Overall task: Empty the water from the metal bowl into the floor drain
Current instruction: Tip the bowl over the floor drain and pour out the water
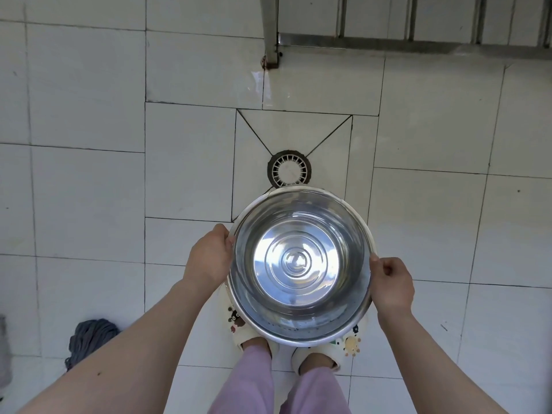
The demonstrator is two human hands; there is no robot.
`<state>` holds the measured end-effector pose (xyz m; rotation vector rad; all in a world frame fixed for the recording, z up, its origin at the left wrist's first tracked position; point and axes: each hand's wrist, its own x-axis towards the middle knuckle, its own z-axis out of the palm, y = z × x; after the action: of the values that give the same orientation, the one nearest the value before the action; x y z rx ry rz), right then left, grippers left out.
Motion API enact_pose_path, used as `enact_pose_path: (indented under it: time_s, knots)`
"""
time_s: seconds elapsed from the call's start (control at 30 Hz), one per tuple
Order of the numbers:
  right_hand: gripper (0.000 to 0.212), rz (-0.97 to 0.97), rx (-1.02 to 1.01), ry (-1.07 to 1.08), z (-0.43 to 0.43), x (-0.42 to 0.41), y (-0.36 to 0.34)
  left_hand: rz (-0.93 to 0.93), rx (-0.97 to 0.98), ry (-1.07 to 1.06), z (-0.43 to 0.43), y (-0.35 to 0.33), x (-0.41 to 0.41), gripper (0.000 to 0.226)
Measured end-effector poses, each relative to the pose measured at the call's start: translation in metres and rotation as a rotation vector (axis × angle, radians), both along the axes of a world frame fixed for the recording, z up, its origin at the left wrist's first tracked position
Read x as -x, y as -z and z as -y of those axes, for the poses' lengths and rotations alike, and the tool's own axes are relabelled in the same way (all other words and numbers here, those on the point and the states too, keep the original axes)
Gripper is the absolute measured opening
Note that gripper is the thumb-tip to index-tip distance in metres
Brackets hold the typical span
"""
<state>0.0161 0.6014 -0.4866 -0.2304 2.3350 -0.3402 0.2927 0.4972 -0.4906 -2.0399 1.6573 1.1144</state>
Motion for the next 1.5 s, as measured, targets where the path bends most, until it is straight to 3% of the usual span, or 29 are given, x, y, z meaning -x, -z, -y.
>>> enact_pose_path:
  time_s: [1.5]
  knots:
    - [0.029,0.007,-0.003,0.001,-0.0006,0.004,0.0016,-0.017,0.008,-0.022,0.0021,0.0008,0.0034,0.025]
